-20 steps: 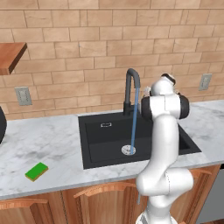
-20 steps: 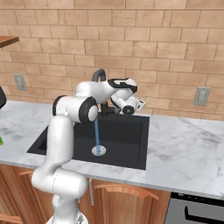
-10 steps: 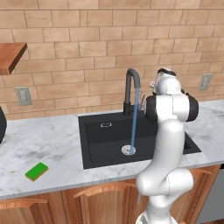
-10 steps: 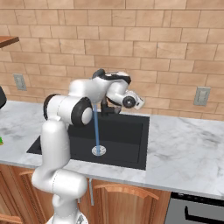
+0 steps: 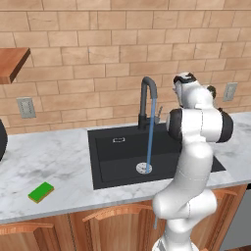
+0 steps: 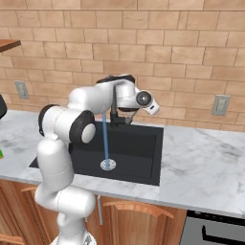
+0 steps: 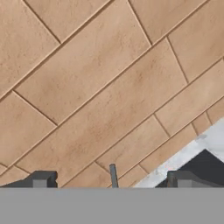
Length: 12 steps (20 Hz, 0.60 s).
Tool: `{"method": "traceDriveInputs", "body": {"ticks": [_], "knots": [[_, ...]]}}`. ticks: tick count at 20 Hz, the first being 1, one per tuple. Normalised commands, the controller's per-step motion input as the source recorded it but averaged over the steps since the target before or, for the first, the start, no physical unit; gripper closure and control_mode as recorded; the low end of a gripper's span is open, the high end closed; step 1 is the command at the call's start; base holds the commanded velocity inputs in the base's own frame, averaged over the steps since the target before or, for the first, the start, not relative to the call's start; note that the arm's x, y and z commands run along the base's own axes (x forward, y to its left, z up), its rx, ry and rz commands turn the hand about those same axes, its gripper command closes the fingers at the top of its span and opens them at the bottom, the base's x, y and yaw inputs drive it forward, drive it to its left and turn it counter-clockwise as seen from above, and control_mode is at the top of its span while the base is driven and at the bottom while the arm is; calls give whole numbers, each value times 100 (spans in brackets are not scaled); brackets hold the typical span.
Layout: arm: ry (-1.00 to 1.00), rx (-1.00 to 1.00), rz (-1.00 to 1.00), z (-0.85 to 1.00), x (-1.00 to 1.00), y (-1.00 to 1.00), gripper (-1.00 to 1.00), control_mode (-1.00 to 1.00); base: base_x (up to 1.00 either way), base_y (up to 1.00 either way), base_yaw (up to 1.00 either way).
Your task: Soak the sponge with water for a few seconds and then drop it inside the sink.
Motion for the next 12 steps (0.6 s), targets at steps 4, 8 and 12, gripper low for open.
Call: {"method": "traceDriveInputs", "body": {"ticks": [4, 8, 12], "knots": [[6, 5, -1, 21, -32, -36, -100, -100, 0, 0, 0], [9, 5, 0, 33, -51, -13, -100, -100, 0, 0, 0], [7, 6, 0, 30, -73, 0, -100, -100, 0, 0, 0]]}}
